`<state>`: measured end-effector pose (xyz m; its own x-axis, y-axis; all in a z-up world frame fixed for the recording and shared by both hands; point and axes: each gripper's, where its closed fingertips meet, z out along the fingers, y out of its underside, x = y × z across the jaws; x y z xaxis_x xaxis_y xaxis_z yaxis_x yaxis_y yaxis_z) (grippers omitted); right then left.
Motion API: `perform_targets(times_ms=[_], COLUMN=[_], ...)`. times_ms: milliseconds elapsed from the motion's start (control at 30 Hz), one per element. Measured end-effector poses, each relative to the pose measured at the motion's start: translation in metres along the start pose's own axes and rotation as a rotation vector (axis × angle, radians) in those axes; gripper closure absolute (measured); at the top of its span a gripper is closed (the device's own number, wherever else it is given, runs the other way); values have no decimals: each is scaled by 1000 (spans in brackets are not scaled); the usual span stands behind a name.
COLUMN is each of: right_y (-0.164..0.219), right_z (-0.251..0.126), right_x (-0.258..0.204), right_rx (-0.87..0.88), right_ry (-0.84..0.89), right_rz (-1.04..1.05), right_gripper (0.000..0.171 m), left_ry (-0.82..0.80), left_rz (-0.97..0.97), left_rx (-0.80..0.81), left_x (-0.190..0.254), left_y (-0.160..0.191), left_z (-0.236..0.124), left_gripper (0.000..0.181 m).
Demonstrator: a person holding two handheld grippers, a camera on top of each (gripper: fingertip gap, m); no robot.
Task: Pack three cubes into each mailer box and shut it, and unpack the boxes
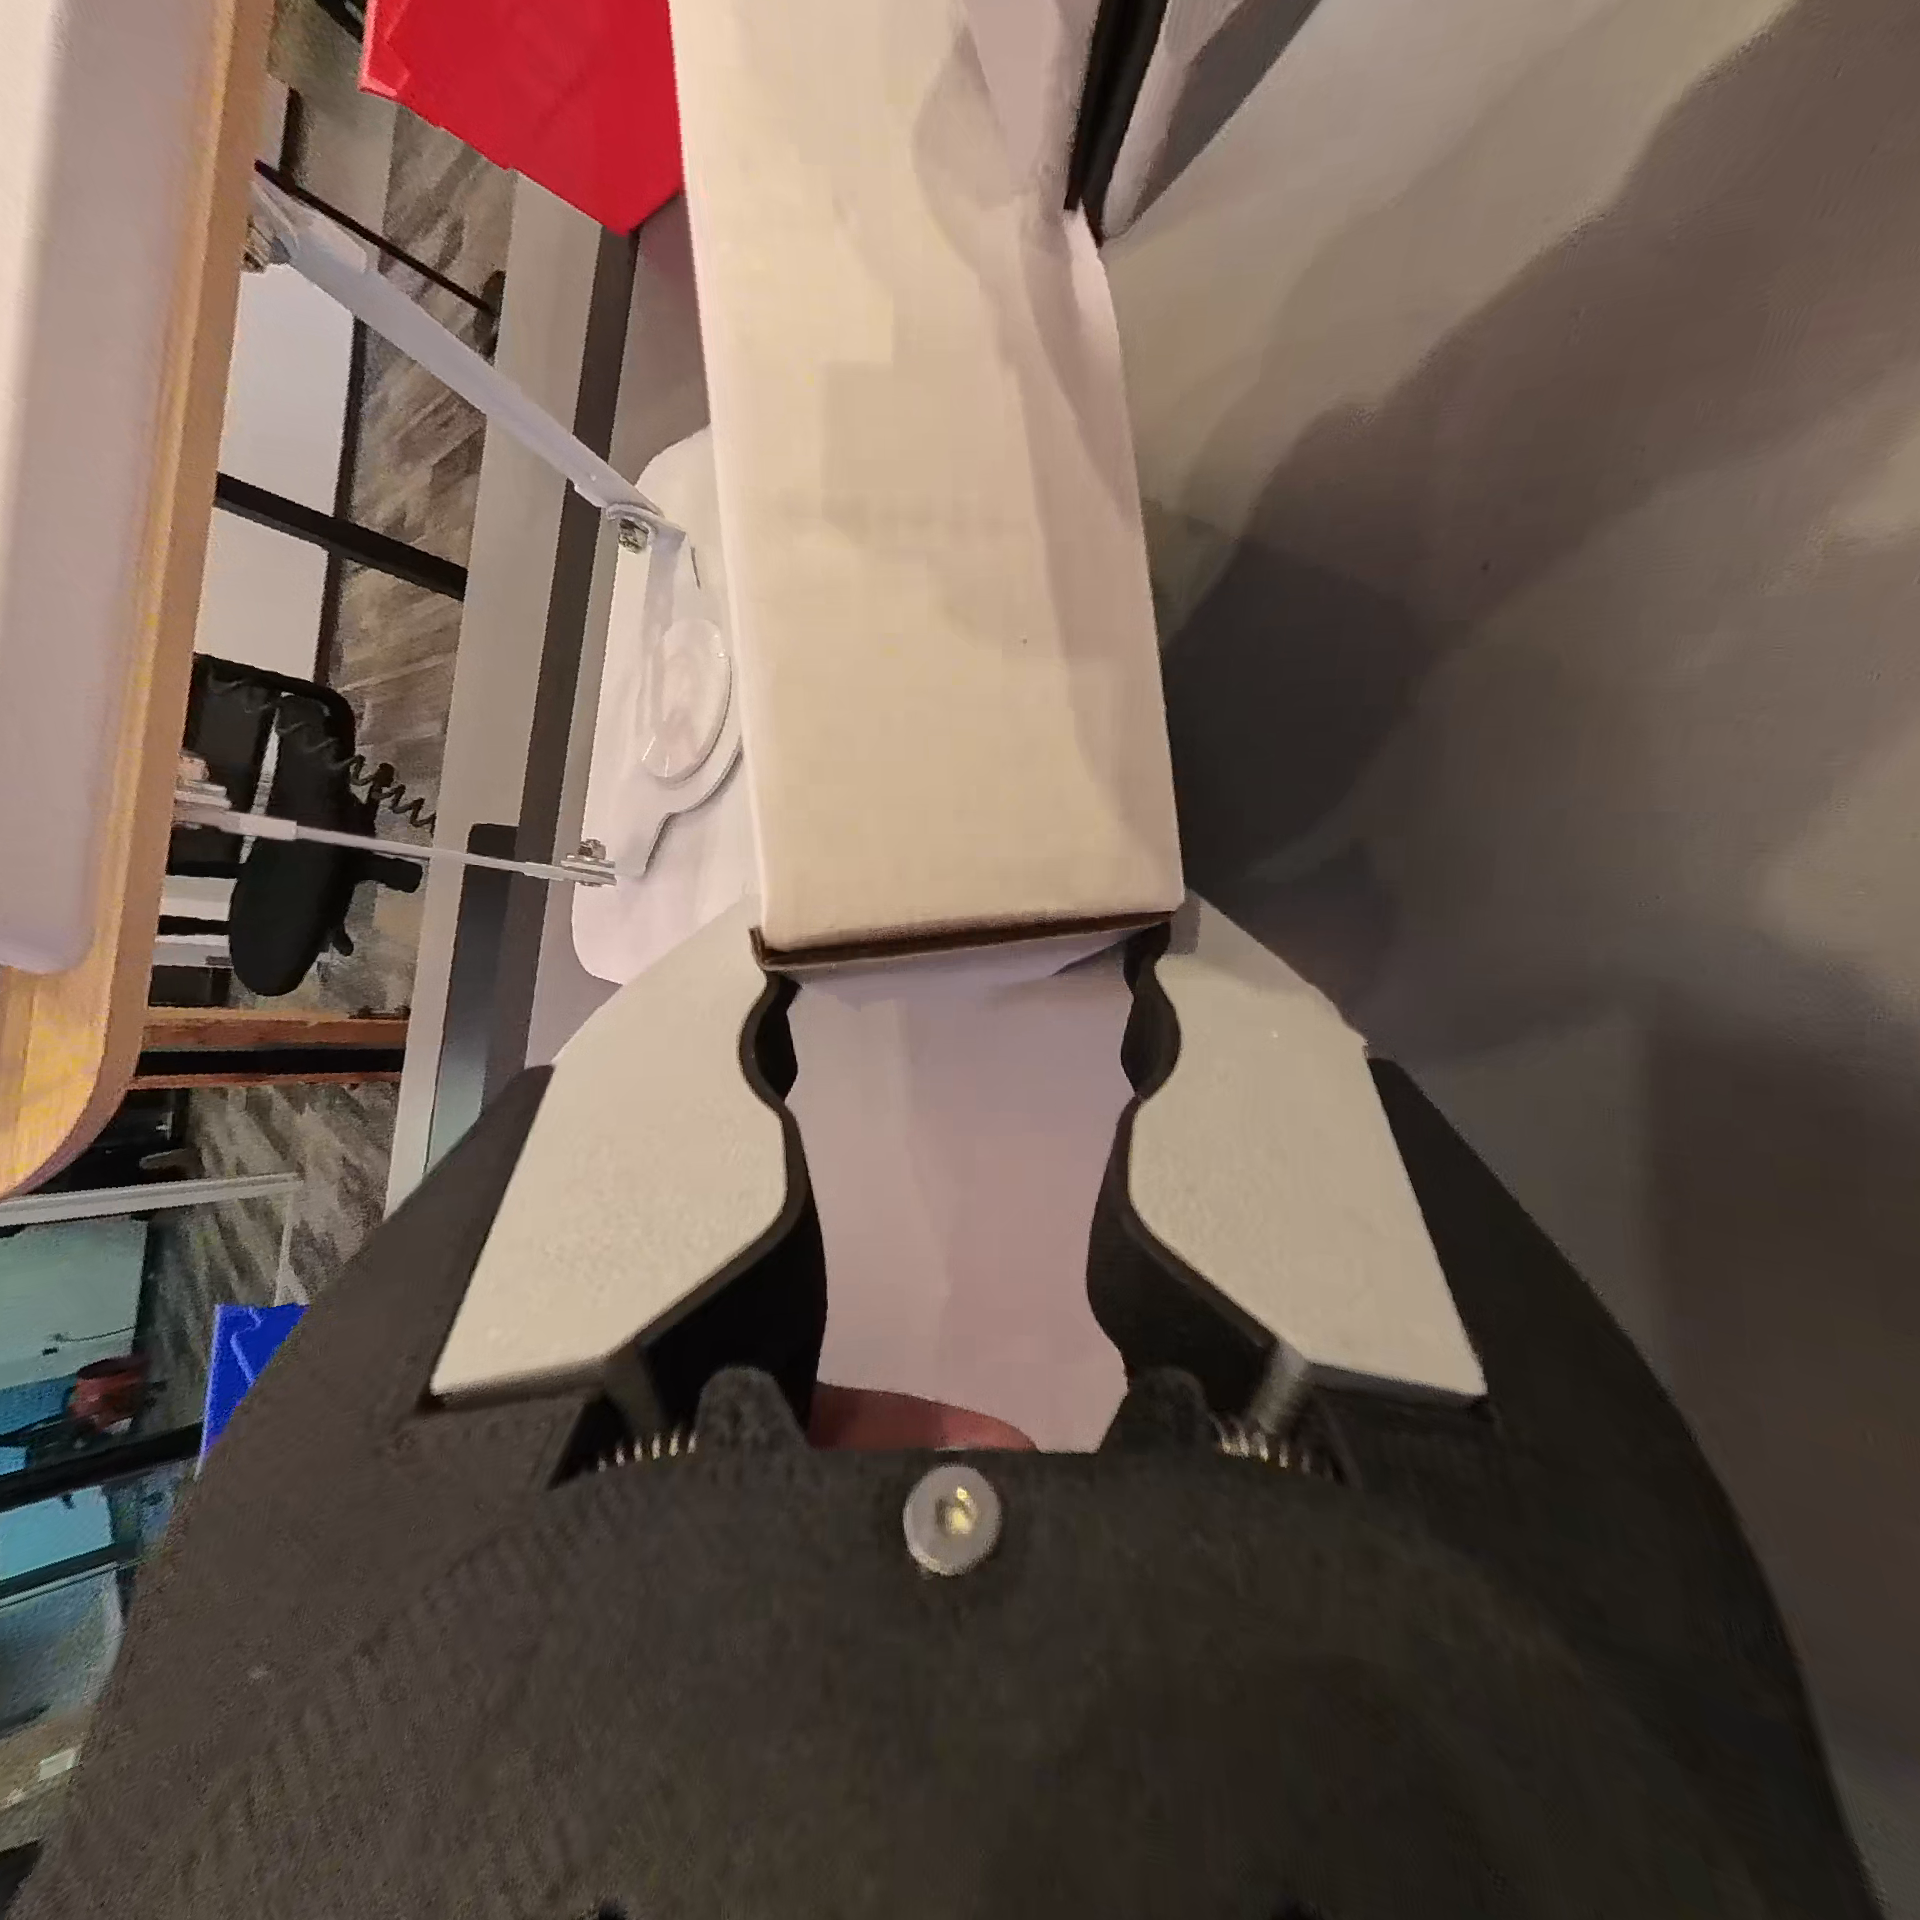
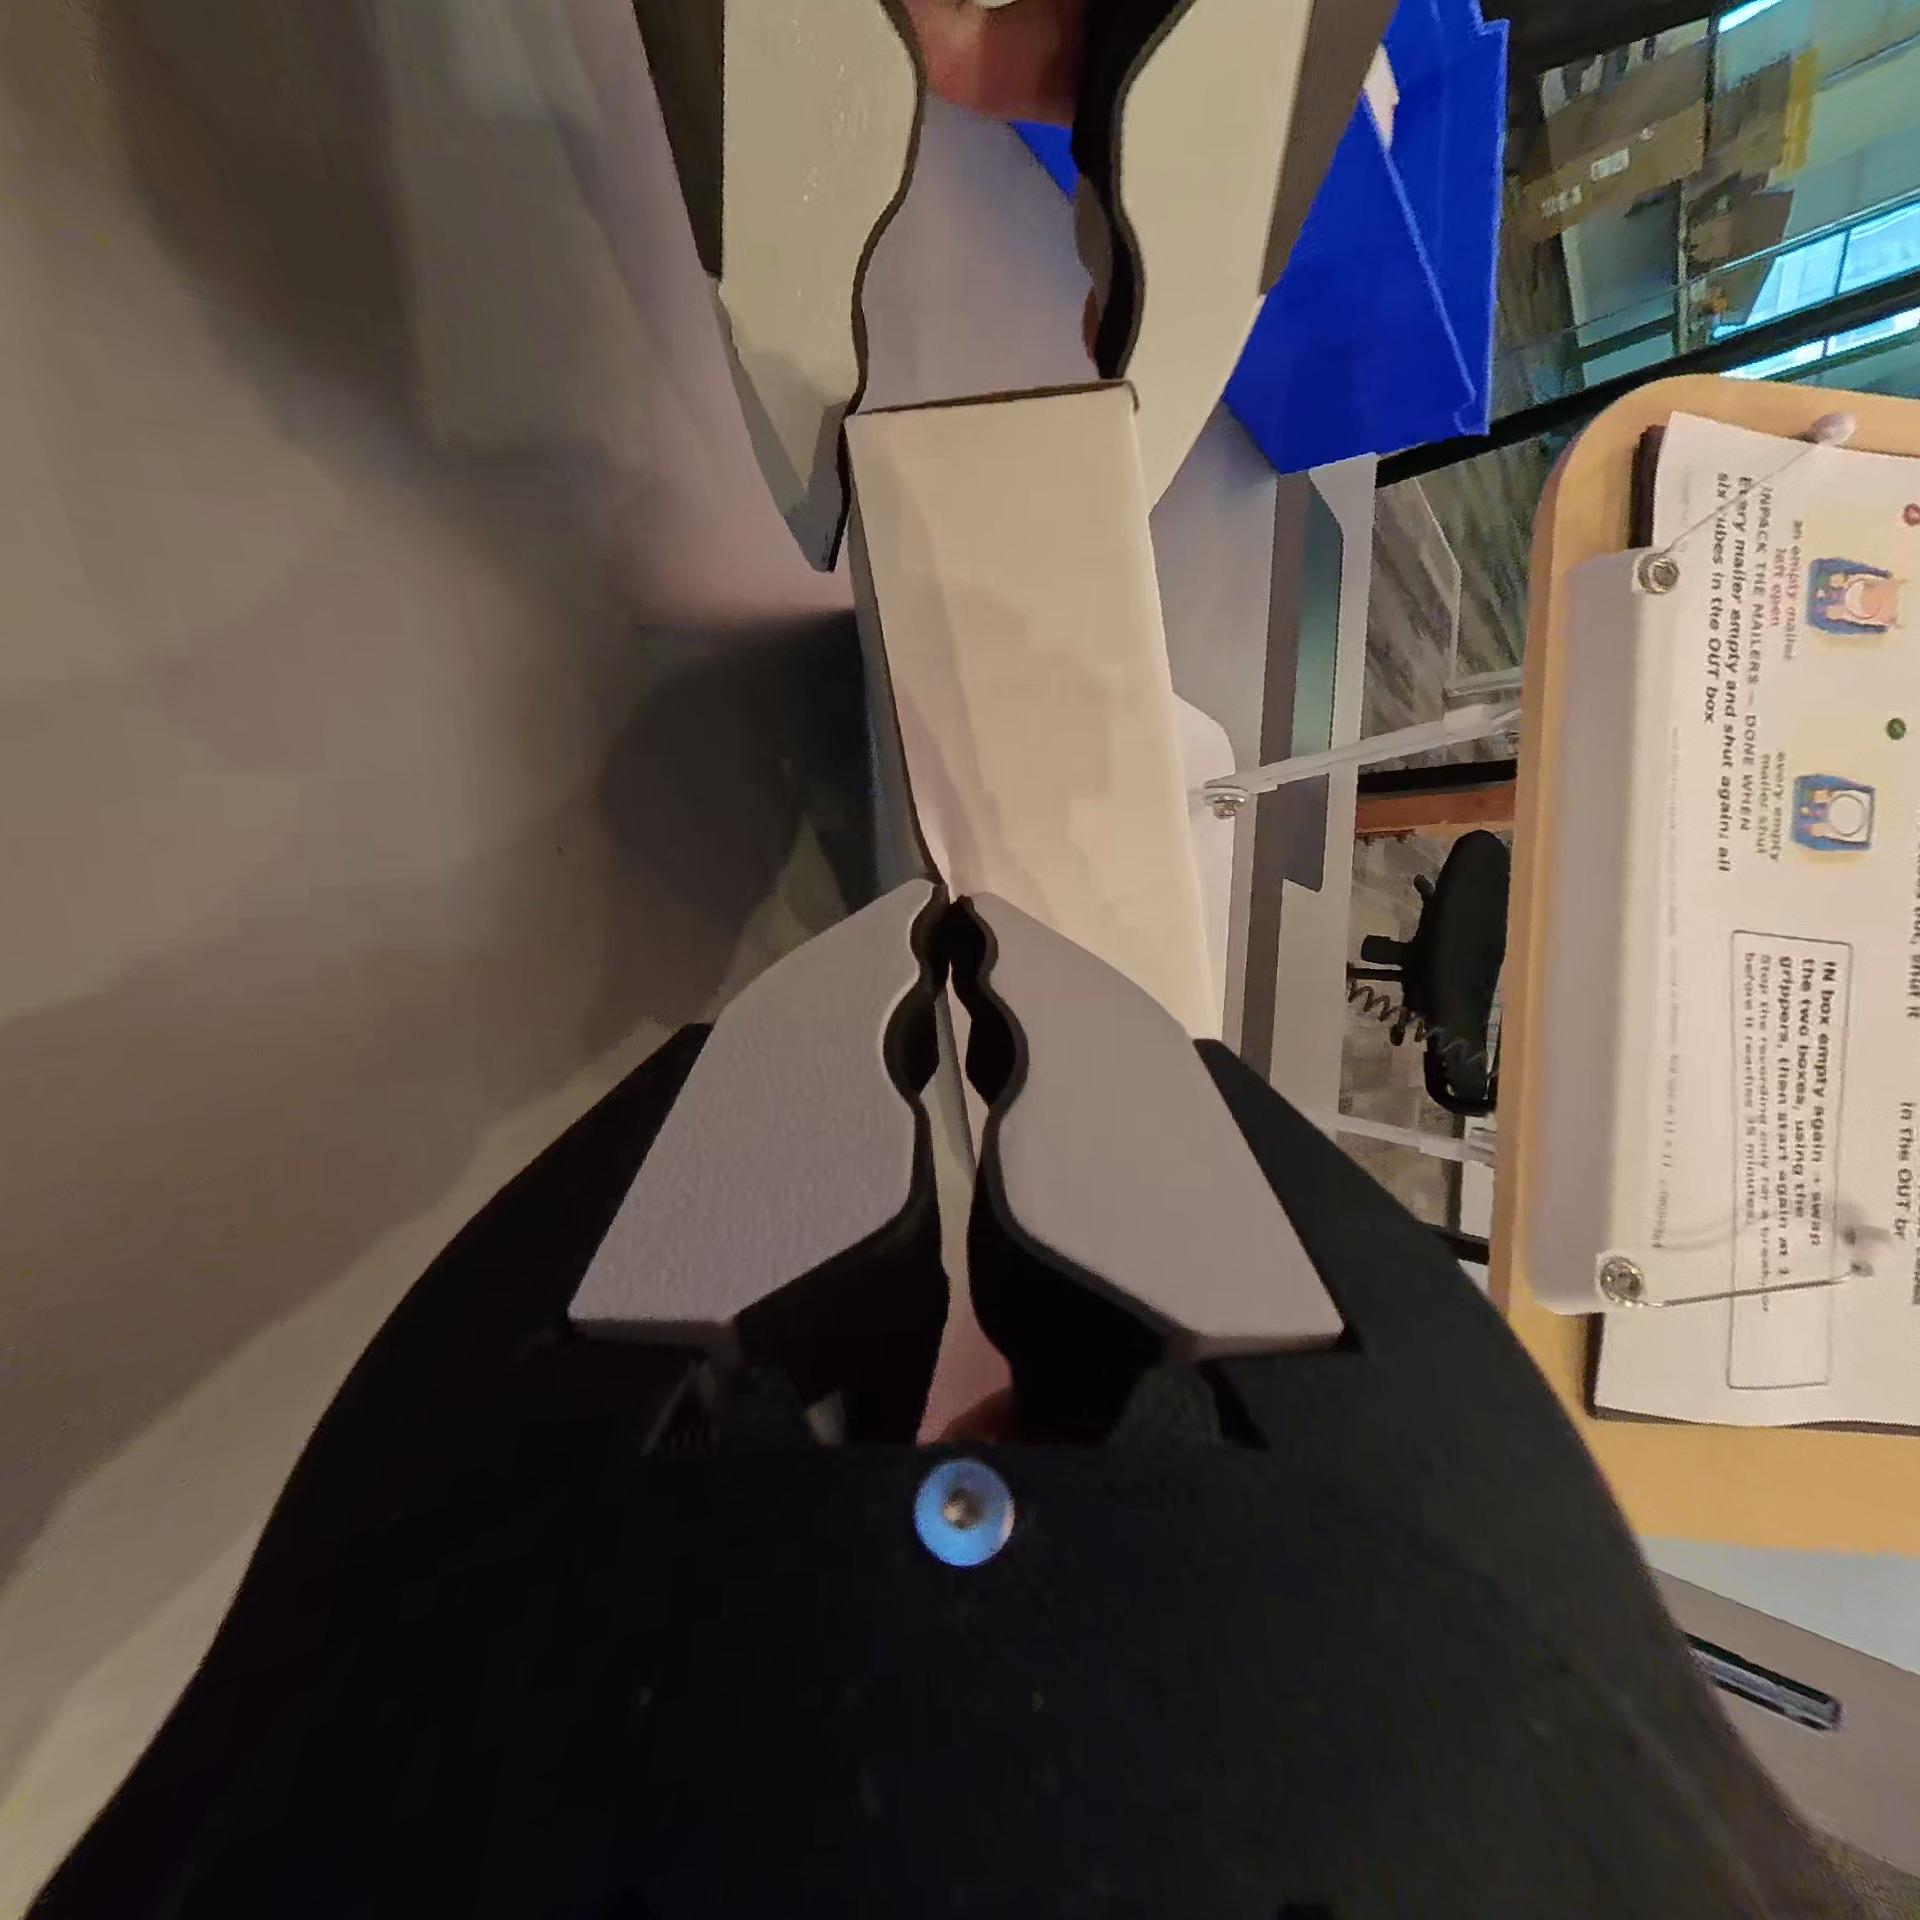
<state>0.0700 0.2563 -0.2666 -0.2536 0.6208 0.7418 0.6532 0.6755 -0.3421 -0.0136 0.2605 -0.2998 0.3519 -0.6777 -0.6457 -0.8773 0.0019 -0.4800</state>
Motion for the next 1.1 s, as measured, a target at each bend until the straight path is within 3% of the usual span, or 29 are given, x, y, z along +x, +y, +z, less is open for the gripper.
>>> perform_targets(times_ms=[567, 667, 833, 933, 1100], right_y=[-8, -17, -19, -20, -15], right_z=[-8, -15, -19, -16, 6], right_x=[-2, 9, -1, -8, 5], right_rx=[71, 123, 85, 46, -42], right_ry=[-66, -42, -101, -79, 8], right_rz=[140, 188, 112, 80, 29], right_gripper=[171, 171, 171, 133, 118], left_ry=[32, 16, 45, 75, 174], left_rz=[42, 123, 71, 42, -12], left_rx=[-64, -90, -112, -111, -104], left_x=[0, 3, -8, -5, 1], left_y=[2, 1, 10, 5, -3], left_z=[0, 2, 4, 3, 1], left_gripper=[119, 120, 119, 119, 119])
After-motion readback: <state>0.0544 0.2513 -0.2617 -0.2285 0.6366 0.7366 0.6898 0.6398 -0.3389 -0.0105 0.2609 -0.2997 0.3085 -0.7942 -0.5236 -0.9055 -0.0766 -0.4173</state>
